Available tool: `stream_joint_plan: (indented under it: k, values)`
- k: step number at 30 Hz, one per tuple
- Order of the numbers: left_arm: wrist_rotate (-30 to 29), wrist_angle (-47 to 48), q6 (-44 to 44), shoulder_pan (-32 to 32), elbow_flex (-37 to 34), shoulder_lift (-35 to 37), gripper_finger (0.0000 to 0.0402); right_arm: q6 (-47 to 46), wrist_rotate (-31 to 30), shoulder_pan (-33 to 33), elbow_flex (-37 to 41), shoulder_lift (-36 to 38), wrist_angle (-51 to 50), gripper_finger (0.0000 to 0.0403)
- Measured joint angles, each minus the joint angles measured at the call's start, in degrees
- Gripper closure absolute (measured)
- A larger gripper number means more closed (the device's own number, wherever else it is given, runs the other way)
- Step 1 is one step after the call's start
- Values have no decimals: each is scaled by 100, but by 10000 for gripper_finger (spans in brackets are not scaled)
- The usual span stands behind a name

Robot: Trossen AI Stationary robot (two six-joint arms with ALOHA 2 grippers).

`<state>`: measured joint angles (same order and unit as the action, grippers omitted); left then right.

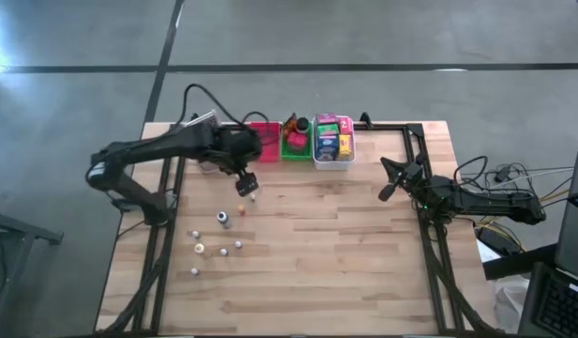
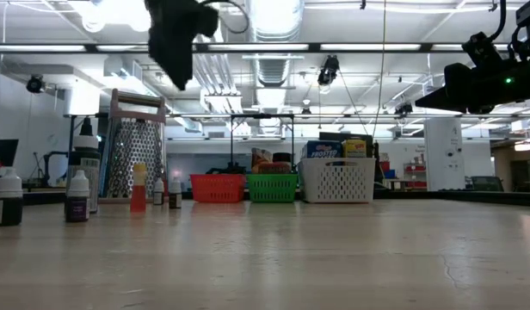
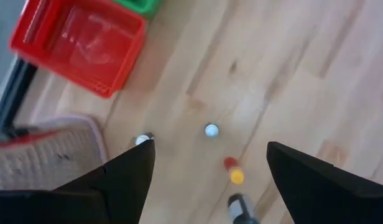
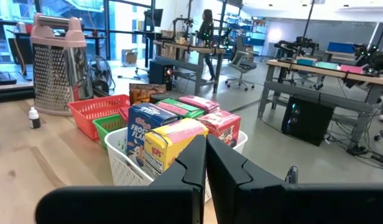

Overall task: Pick & Place Kitchen Items
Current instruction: Put the small black food coloring bottle into the red bin

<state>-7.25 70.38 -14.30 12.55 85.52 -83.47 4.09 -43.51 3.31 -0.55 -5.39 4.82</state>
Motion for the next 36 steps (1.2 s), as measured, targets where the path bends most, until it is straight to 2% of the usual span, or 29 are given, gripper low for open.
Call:
stream_joint_plan:
  k: [5, 13, 36]
  values:
    - [-39, -407, -1243, 405, -1043, 465, 88, 1, 0, -2, -1, 0, -2, 394]
    - [-30, -828, -1230, 578, -1916, 575, 88, 1, 0, -1, 0, 0, 0, 394]
    - [-15, -995, -68, 576, -2086, 573, 87, 1, 0, -2, 1, -2, -2, 394]
